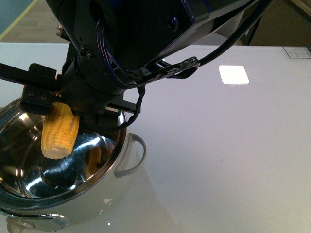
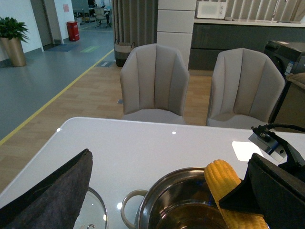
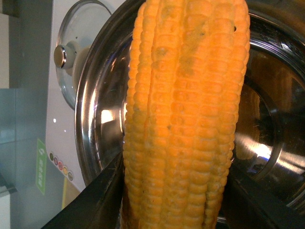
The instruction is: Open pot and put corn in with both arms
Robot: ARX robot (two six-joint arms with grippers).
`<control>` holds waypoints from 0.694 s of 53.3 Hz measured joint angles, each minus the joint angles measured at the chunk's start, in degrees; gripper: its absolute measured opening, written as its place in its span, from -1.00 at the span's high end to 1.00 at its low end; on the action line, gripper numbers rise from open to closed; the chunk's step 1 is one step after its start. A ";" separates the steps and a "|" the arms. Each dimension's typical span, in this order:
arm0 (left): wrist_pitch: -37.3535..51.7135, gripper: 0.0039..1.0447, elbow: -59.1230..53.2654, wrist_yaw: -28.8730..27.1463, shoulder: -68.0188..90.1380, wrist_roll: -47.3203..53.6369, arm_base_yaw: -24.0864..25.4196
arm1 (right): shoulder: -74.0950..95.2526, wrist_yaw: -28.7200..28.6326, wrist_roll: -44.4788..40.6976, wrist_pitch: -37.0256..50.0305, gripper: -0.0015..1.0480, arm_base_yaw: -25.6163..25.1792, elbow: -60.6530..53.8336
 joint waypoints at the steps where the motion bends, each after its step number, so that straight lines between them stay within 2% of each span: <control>1: 0.00 -0.87 0.00 0.02 0.00 0.00 0.00 | 0.00 -0.04 0.02 0.13 -0.11 -0.02 -0.02; 10: 0.00 -0.87 0.00 0.02 0.00 0.00 0.00 | -0.74 -0.72 1.07 2.23 -0.60 -1.03 -2.16; 16: 0.00 -0.87 0.00 0.02 0.00 0.00 0.00 | -2.12 -1.07 2.29 3.41 -0.86 -2.43 -4.63; 26: 0.00 -0.87 0.00 0.02 0.00 0.00 0.00 | -8.87 -1.90 3.67 7.76 -0.83 -6.93 -11.56; 37: 0.00 -0.87 0.00 0.00 0.00 0.00 0.00 | -28.15 0.98 -2.49 11.58 -0.83 -20.13 -28.98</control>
